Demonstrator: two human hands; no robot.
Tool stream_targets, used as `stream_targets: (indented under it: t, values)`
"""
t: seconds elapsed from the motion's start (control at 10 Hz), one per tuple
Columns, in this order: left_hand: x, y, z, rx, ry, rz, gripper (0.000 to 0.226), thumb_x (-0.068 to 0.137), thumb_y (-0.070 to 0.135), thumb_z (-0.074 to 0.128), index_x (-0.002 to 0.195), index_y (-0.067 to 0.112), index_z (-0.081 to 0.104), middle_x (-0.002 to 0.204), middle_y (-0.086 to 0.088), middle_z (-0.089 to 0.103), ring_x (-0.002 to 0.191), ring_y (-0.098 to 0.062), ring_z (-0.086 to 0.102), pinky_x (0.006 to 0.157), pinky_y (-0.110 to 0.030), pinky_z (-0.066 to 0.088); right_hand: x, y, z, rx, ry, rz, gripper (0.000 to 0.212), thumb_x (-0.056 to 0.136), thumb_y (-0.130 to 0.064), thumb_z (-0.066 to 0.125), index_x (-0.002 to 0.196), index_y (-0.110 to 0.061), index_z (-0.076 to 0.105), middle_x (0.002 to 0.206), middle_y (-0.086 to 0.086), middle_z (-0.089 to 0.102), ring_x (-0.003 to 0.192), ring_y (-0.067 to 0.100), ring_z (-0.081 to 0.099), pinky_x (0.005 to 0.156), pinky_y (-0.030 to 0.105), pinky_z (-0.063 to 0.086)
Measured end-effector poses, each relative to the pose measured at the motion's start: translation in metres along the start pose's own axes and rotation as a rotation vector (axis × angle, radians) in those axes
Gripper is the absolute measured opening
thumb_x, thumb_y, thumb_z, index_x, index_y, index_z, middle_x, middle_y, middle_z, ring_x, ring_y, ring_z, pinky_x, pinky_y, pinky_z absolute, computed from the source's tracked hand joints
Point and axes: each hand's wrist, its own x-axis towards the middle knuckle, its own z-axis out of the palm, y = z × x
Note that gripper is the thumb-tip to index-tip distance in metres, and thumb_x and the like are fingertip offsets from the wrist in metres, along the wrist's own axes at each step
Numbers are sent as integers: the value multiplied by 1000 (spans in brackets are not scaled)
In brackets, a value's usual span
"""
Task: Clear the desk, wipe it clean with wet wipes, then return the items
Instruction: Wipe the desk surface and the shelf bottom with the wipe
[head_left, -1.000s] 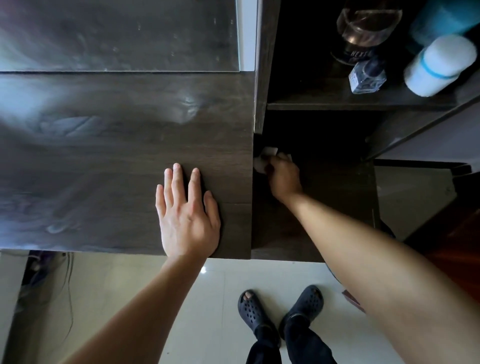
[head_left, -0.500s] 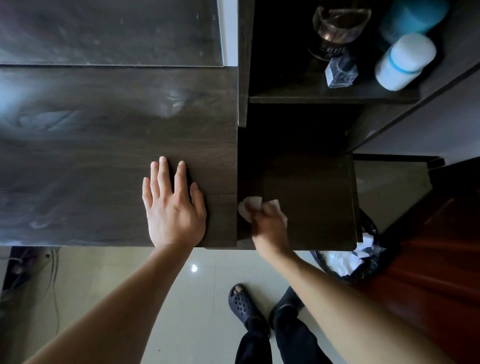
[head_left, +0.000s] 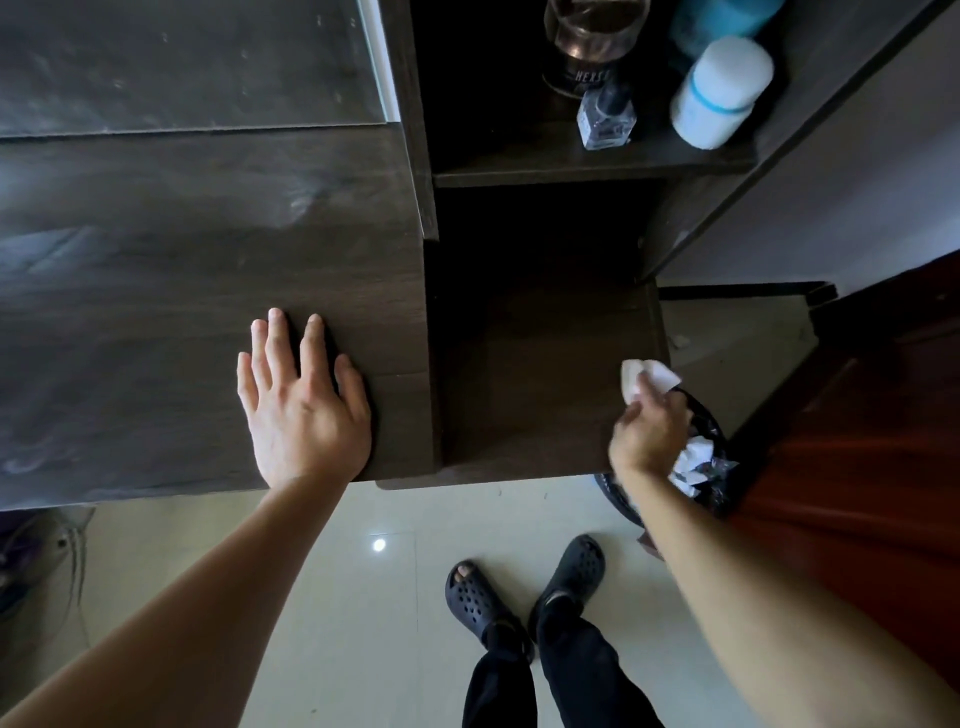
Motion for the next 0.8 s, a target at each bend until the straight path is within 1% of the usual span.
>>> stream_targets:
  t: [0.1,0.2,0.3,0.4,0.5,0.6,0.7,0.8]
  values:
    - [0,0,-1,-6,4,-3,47,94,29,36,136,9,44,149,-20,31,141,-33,22,117,-46,14,-66,-50,20,79,-237,-283,31,90,-10,51,118,-17,61,106,7,56,97,27,53,76,26,42]
    - [0,0,-1,-11,8,-1,47,94,29,37,136,8,44,149,-20,31,141,-33,22,117,-46,14,-120,-65,32,125,-439,-689,46,77,2,56,110,-27,68,98,5,59,91,21,55,73,28,47]
    - [0,-1,-1,-11,10,4,47,95,29,37,136,8,45,149,-21,32,141,-34,23,117,-46,14,-94,-32,25,101,-377,-804,49,71,4,63,108,-27,69,83,1,57,80,19,53,64,30,48]
    - [-1,-1,-1,-16,2,5,47,95,29,37,135,8,45,149,-20,32,141,-34,23,117,-45,14,-55,18,4,47,-200,-630,51,78,7,66,118,-24,65,80,3,54,75,22,52,59,35,50]
    - [0,-1,-2,-22,-4,3,47,94,30,36,134,8,46,148,-20,33,141,-33,23,117,-45,14,-49,27,-5,58,-88,-367,47,77,10,67,117,-16,65,82,9,57,77,29,57,61,39,53]
    - [0,-1,-1,-22,0,6,47,94,30,36,134,7,47,148,-21,33,141,-34,24,117,-45,14,-81,2,3,88,-229,-336,54,77,11,60,123,-18,61,97,12,58,85,29,59,65,37,54]
    - [1,0,-1,-27,2,-1,47,93,29,37,133,7,47,148,-21,34,140,-34,24,116,-46,15,-114,5,5,82,-427,-540,66,76,11,58,129,-28,54,92,1,52,79,19,56,61,29,51]
    - [1,0,-1,-11,-9,4,47,93,28,36,133,7,47,147,-22,34,140,-35,24,116,-47,15,-116,37,-4,56,-461,-508,59,77,7,61,123,-30,58,89,-2,53,79,18,58,60,26,51]
